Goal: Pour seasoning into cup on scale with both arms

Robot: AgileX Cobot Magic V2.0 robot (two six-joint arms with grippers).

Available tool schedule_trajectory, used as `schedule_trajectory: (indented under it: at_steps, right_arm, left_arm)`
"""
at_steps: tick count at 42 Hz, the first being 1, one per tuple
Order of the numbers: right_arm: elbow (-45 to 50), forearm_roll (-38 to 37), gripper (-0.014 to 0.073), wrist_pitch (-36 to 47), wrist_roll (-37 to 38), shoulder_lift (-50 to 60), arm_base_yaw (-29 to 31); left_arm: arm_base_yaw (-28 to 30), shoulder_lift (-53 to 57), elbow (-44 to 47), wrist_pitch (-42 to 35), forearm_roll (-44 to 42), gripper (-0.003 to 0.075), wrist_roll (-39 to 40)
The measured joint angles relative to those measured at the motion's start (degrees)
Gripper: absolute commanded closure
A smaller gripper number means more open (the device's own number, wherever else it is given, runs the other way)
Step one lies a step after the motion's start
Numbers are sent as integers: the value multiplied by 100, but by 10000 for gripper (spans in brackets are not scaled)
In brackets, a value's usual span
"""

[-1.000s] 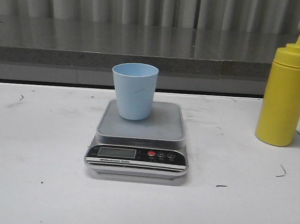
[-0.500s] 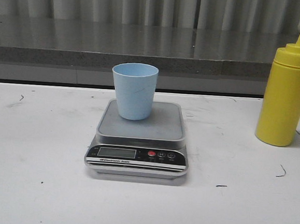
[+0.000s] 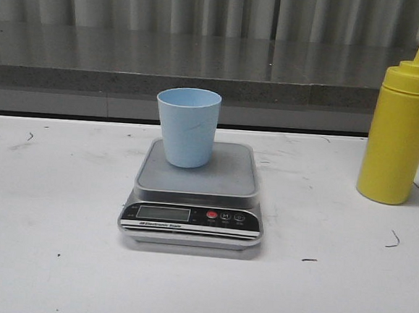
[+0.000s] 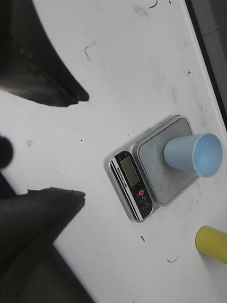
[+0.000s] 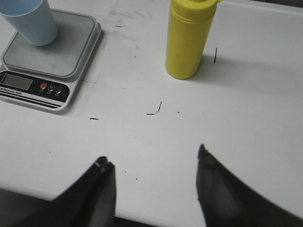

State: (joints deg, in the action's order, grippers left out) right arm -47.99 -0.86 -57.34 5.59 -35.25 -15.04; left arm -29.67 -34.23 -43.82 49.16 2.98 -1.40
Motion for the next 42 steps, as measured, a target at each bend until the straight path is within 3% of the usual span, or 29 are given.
schedule_trajectory:
  at_steps: [4,11,16,25,42]
  right_arm:
    - [0,0,501,0,-9,0,0]
    - [0,0,667,11,-9,0,0]
    - [0,0,661,11,-9,0,0]
    - [0,0,661,11,-9,0,0]
    - [0,0,661,11,-9,0,0]
  left_arm:
    - [0,0,0,0,0,334,0]
    - [0,0,0,0,0,342,0]
    - [0,0,0,0,0,455,0]
    - [0,0,0,0,0,739,0]
    - [0,0,0,0,0,740,0]
